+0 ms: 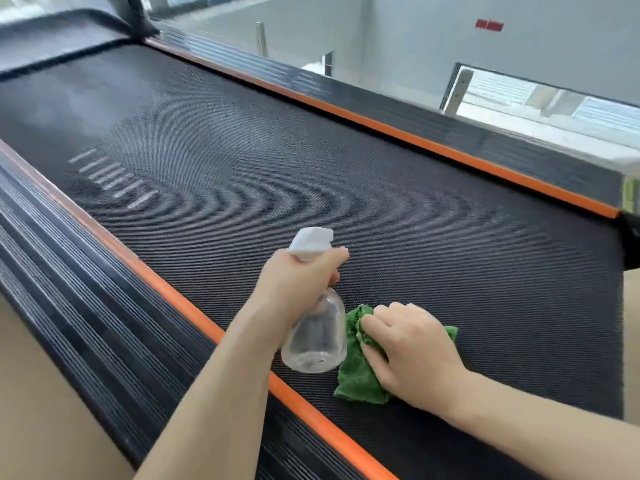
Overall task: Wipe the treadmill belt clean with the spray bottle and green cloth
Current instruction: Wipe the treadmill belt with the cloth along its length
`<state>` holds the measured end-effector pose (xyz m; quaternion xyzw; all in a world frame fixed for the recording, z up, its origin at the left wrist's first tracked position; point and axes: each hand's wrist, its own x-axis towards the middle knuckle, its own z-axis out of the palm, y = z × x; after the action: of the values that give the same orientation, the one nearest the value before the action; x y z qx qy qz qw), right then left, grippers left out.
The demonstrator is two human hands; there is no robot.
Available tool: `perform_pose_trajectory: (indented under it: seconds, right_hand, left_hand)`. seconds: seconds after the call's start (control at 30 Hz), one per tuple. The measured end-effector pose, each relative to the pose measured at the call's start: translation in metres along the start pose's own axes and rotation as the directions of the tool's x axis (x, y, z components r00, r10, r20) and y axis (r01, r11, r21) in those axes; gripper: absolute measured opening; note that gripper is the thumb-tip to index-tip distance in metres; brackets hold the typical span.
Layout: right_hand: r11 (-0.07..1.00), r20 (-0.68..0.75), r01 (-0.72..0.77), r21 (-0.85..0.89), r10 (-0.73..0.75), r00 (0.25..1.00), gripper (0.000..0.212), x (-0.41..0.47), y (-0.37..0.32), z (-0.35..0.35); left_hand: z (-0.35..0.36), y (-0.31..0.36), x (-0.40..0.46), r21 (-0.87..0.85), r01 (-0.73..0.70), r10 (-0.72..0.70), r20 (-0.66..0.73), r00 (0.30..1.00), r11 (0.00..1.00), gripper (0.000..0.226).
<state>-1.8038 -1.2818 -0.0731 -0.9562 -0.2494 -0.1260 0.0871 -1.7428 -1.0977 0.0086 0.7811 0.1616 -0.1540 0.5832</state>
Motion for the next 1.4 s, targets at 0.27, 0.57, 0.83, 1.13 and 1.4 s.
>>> perform_pose_trajectory:
  seconds: [0.27, 0.57, 0.83, 1.13, 1.4]
  right_hand:
    - [0.984, 0.01, 0.175, 0.027, -0.175, 0.985, 0.016, 0.003, 0.015, -0.001]
    - [0.89, -0.077, -0.438, -0.126, 0.432, 0.899, 0.021, 0.147, 0.095, 0.037]
    - [0.982, 0.061, 0.137, 0.132, -0.146, 0.987, 0.018, 0.017, -0.016, 0.006]
    - [0.892, -0.031, -0.427, -0.151, 0.427, 0.904, 0.024, 0.165, 0.091, 0.043]
    - [0.998, -0.035, -0.004, 0.062, 0.006, 0.999, 0.016, 0.061, -0.013, 0.019]
  left_hand:
    - [-0.005, -0.009, 0.004, 0.083, 0.027, -0.026, -0.015, 1.0, 0.996, 0.052]
    - [-0.016, -0.007, 0.011, 0.106, 0.0, 0.009, -0.084, 0.996, 0.994, 0.051]
    - [-0.026, -0.002, 0.006, 0.125, -0.007, 0.032, -0.197, 0.98, 0.992, 0.045]
    - [-0.029, -0.004, 0.007, 0.089, -0.047, 0.063, -0.189, 0.98, 0.995, 0.055]
    - [-0.031, -0.001, 0.004, 0.102, -0.038, 0.057, -0.184, 0.981, 0.994, 0.057]
